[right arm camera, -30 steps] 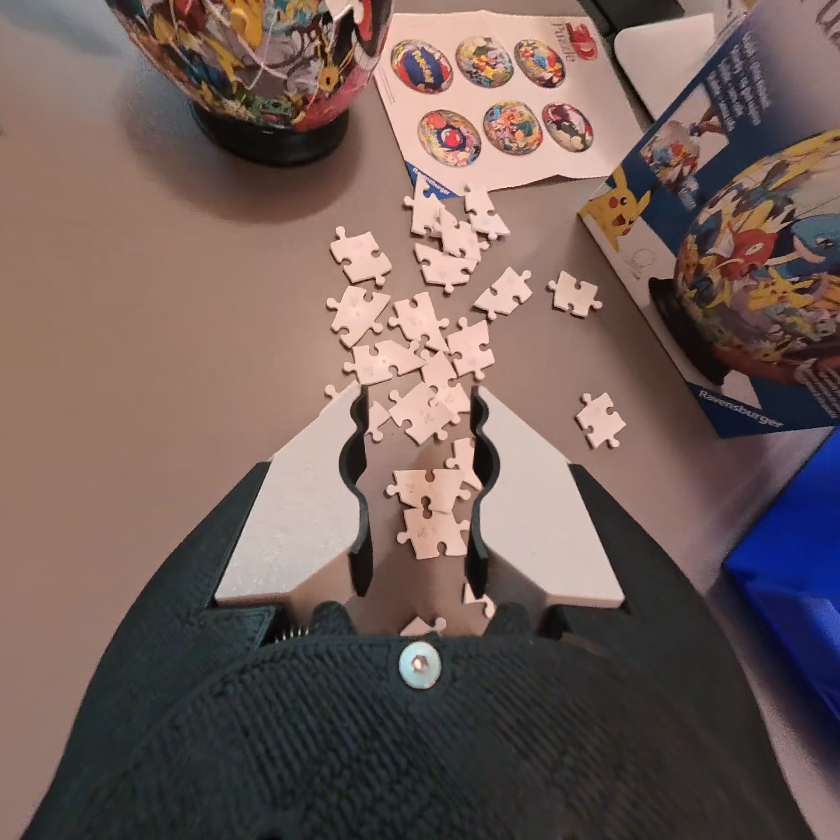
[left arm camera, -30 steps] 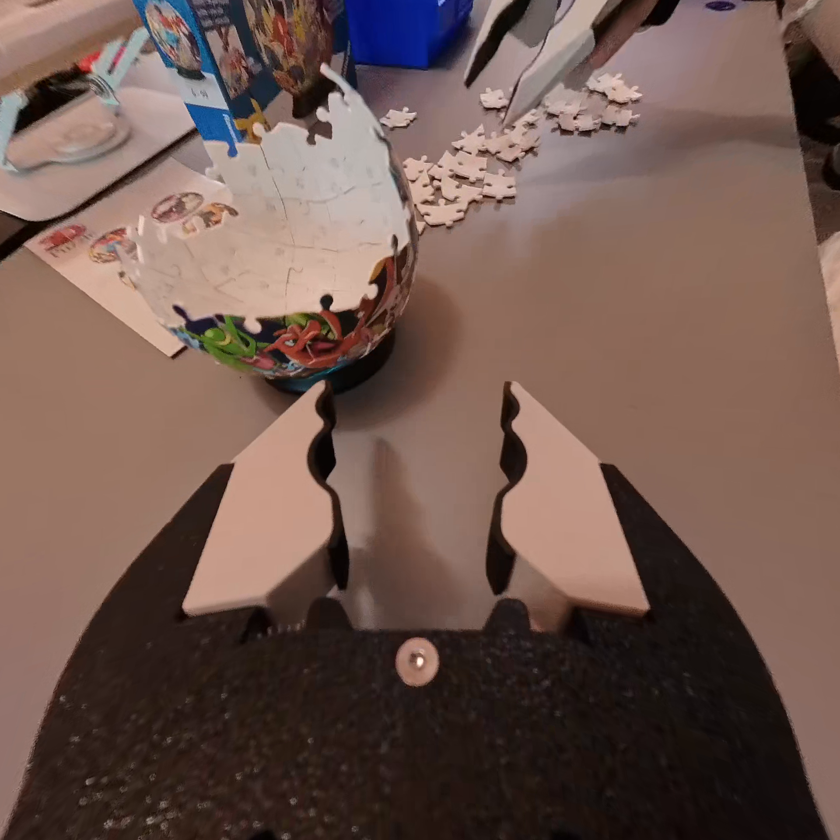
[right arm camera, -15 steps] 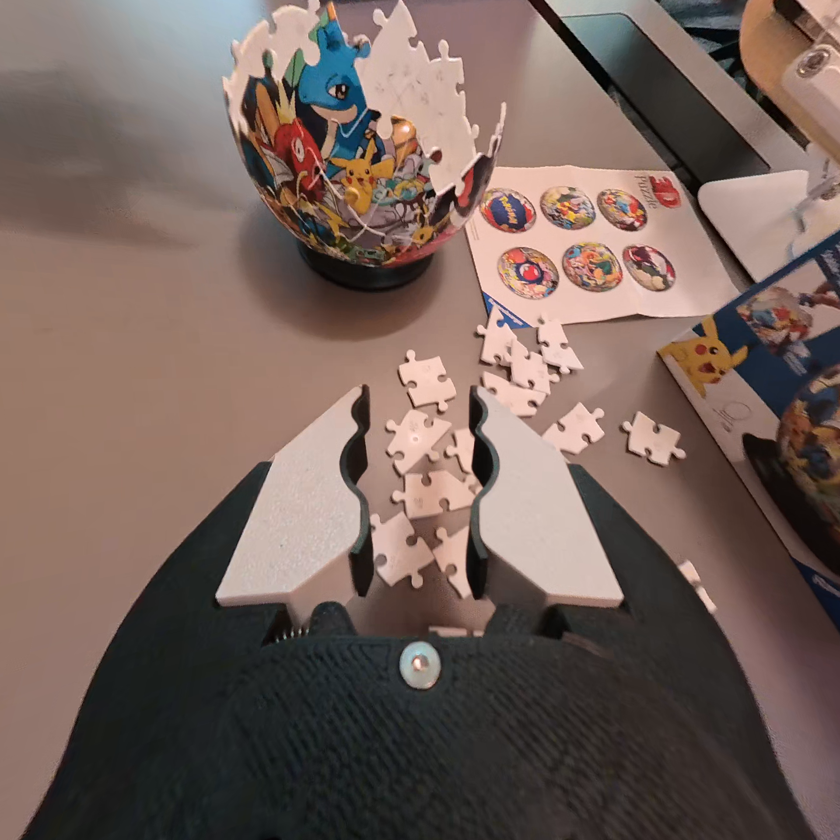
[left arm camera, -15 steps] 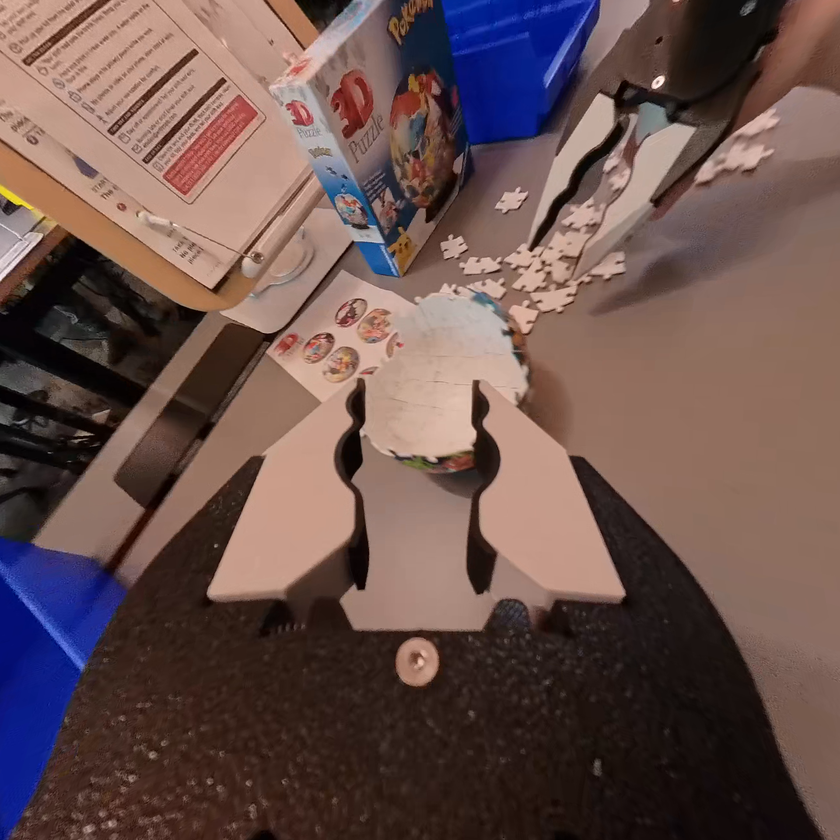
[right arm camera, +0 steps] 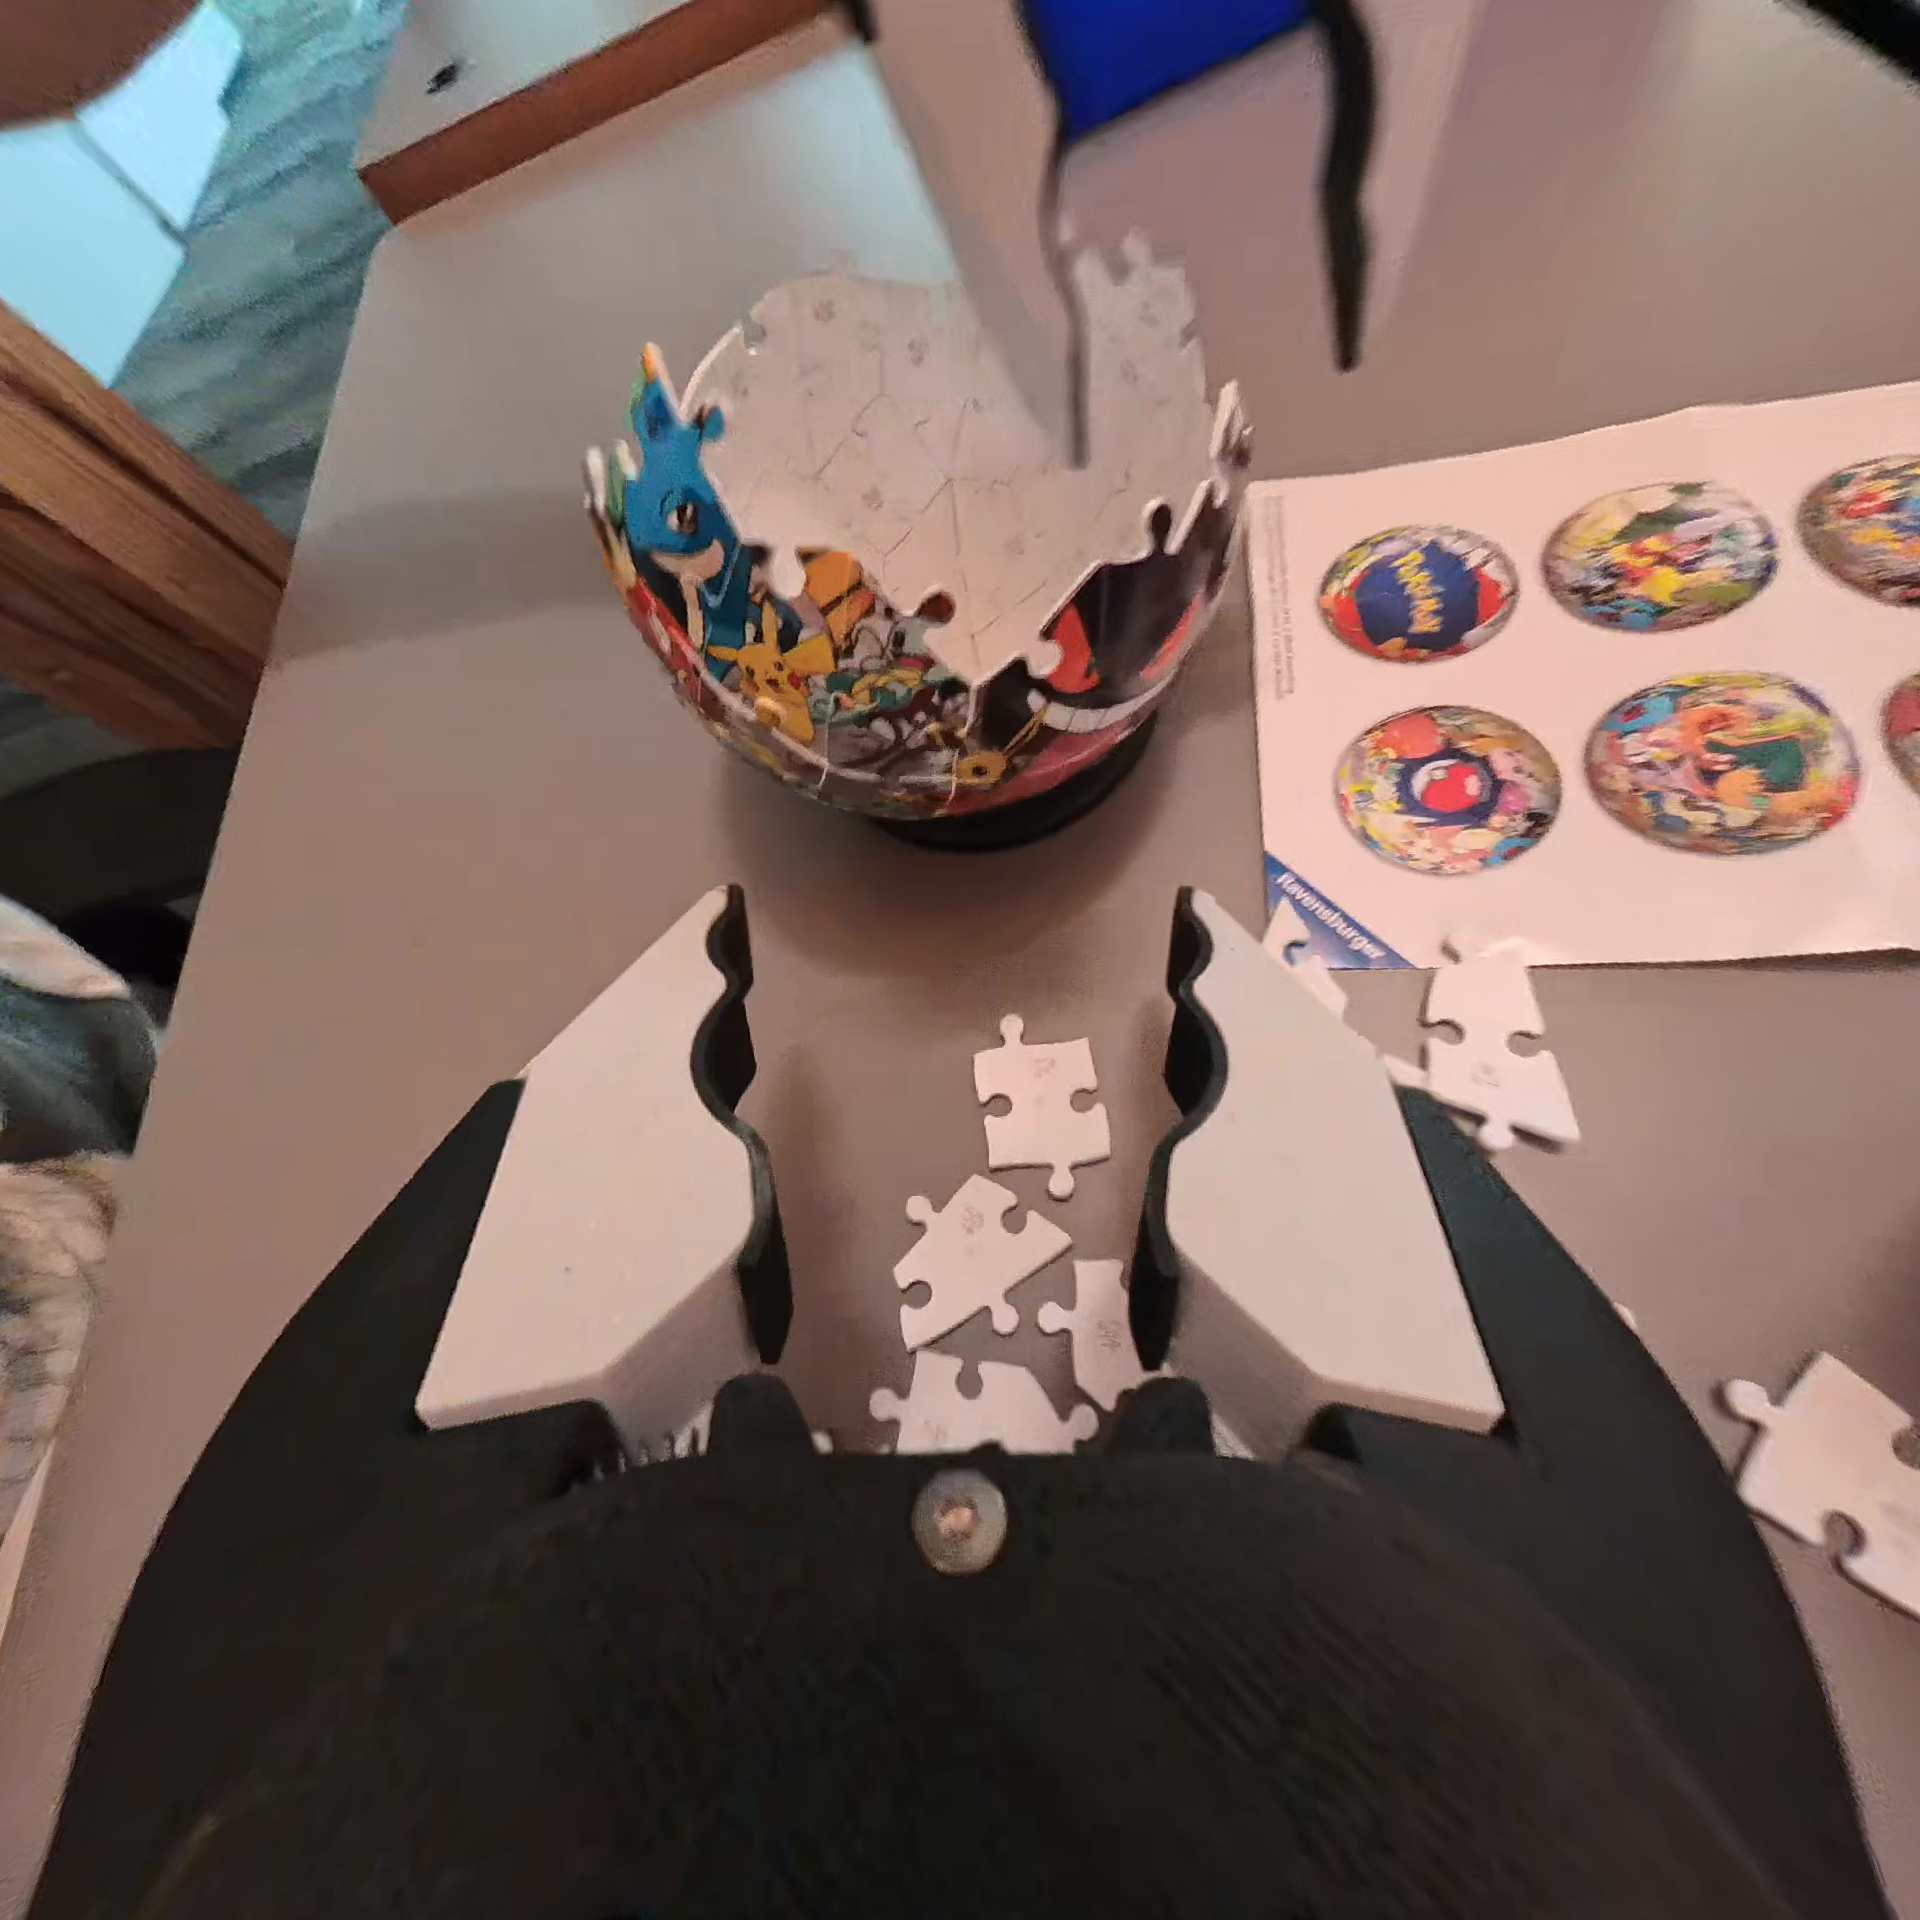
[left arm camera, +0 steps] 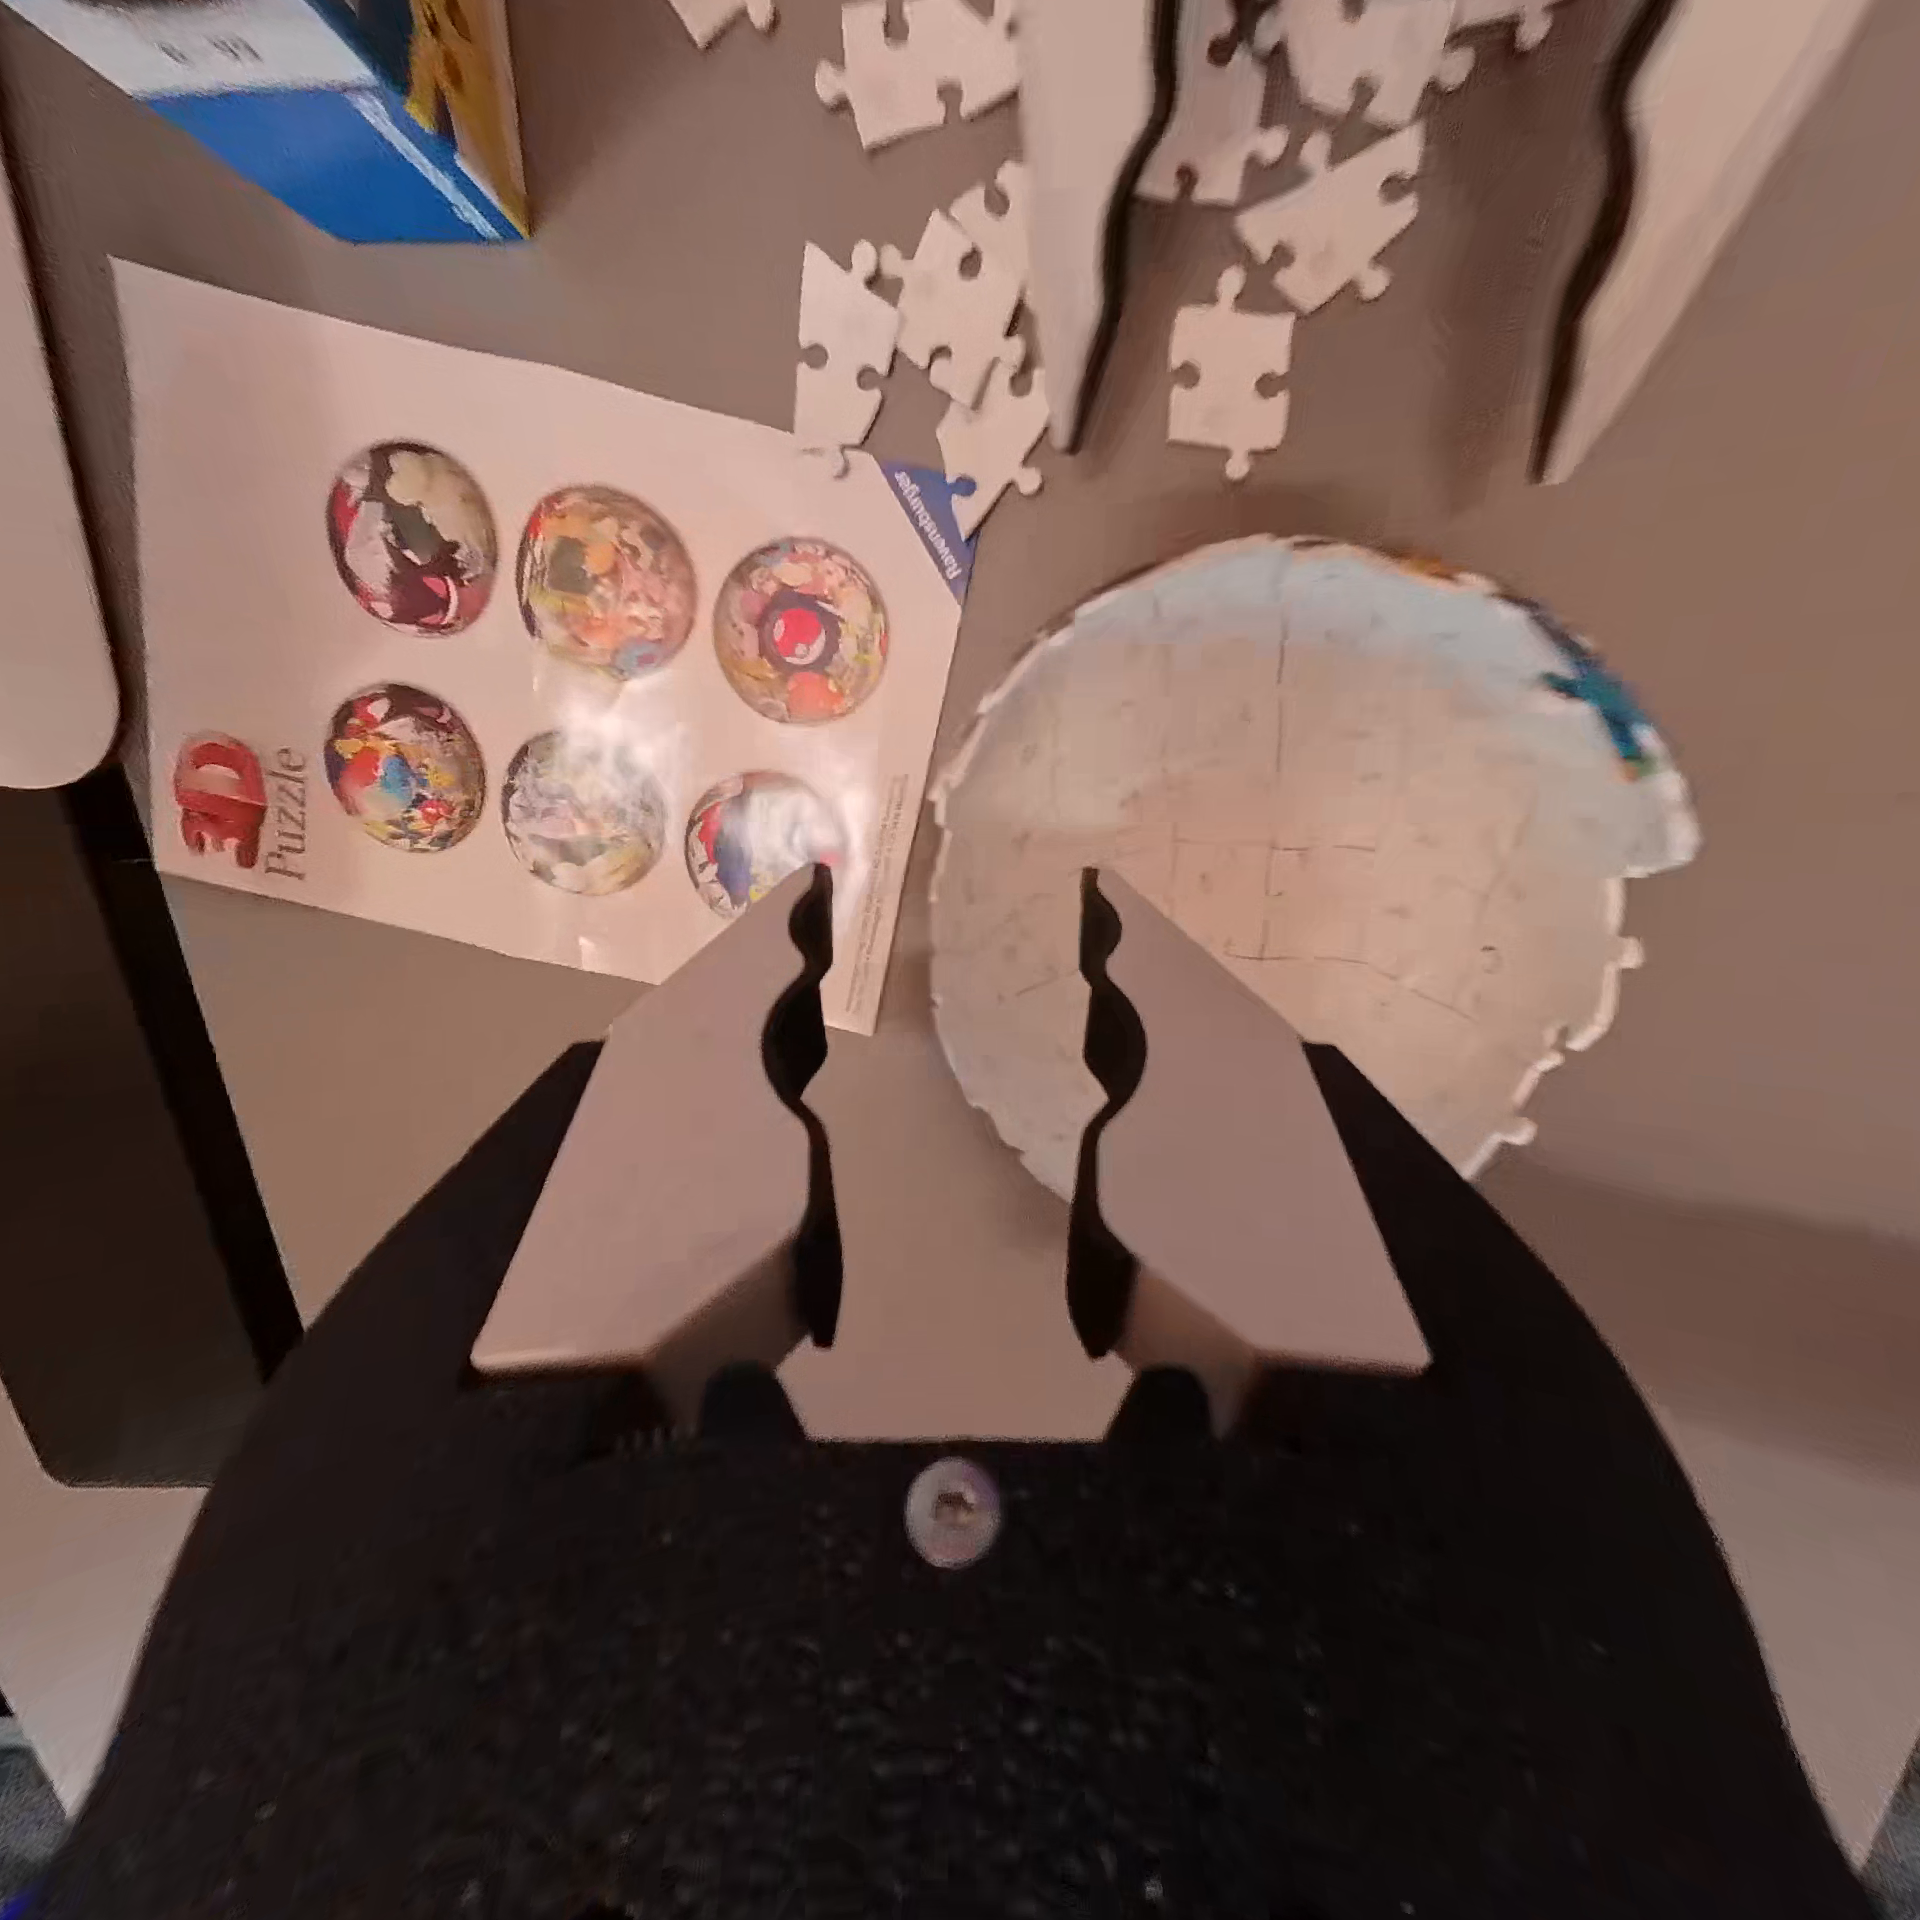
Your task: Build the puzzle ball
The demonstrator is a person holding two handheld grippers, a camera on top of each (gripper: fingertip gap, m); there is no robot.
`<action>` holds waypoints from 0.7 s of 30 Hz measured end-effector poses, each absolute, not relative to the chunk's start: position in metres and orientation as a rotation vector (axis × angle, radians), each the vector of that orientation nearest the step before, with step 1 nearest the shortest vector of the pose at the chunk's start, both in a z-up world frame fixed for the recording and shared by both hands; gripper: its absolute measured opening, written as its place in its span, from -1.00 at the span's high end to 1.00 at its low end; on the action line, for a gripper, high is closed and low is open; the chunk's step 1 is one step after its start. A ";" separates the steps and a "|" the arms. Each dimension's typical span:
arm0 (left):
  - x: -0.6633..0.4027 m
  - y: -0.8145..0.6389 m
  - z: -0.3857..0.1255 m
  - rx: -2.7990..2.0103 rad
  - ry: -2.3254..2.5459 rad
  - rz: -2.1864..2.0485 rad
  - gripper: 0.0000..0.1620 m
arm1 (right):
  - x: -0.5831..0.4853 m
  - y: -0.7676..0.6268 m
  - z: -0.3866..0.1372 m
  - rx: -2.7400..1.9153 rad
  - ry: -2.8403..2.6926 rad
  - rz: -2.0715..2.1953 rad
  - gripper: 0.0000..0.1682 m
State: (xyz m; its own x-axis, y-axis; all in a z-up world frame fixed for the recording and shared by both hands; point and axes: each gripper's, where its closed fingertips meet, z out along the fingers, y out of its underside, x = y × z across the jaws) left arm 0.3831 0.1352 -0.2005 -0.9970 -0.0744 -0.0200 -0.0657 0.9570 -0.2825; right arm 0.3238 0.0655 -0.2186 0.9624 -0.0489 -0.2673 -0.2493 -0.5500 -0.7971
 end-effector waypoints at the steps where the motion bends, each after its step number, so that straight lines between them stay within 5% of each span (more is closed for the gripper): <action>1: 0.385 0.135 -0.206 -0.099 3.098 -0.414 0.45 | 0.323 0.064 -0.221 -2.162 0.185 0.269 0.05; 21: 0.381 0.129 -0.230 -0.009 3.319 -0.265 0.93 | 0.334 0.070 -0.215 -2.078 0.177 0.342 0.22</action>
